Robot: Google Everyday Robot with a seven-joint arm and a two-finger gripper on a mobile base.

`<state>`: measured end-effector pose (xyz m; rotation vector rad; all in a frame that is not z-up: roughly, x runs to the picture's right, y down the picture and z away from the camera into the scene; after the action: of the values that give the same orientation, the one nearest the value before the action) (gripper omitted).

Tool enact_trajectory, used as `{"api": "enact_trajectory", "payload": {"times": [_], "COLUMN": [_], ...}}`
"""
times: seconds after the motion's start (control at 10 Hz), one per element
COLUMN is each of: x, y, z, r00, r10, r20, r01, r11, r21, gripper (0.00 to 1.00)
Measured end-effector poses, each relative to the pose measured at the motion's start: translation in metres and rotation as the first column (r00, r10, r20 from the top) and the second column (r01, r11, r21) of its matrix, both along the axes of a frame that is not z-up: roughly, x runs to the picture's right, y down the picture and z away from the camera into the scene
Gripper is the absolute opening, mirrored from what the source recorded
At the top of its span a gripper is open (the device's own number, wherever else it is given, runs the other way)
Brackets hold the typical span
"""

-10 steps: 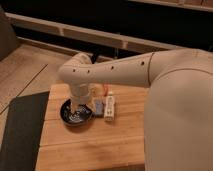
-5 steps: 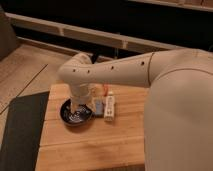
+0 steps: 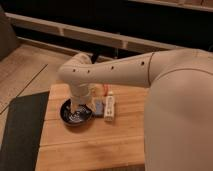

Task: Wipe the white sponge on the table

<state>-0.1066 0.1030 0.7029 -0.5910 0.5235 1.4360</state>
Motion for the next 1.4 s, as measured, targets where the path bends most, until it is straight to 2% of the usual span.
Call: {"api": "enact_trajectory", "payload": {"times": [0.4,0.5,0.6,0.7,0.8,0.9,1.0,1.1,1.3,1.4], "x": [0.0,0.0,0.001,-0.001,-0.003,-0.013,-0.014,-0.015,-0.015,-0.014], "y": [0.0,-0.004,-0.015,-0.034,-0.054,-0.09,-0.106,-0.111,-0.111,-0.108], "z": [0.0,0.001,0.004,0.008,0.009,0.006,0.004,0.003,0.004,0.006], "r00": [1.0,1.0,1.0,0.999,0.996,0.99,0.986,0.985,0.985,0.985], "r10": [-0.001,-0.006,-0.023,-0.049,-0.082,-0.135,-0.157,-0.163,-0.165,-0.159], "r20": [0.0,-0.001,-0.001,0.006,0.02,0.05,0.053,0.055,0.057,0.059], "r01": [0.001,0.007,0.023,0.048,0.077,0.115,0.131,0.135,0.136,0.13], "r11": [1.0,0.9999,0.9983,0.9922,0.9808,0.9512,0.9352,0.9291,0.9288,0.9313], "r21": [0.001,0.014,0.053,0.115,0.179,0.286,0.329,0.344,0.345,0.34], "gripper": [0.65,0.65,0.65,0.65,0.65,0.65,0.65,0.65,0.65,0.65]}}
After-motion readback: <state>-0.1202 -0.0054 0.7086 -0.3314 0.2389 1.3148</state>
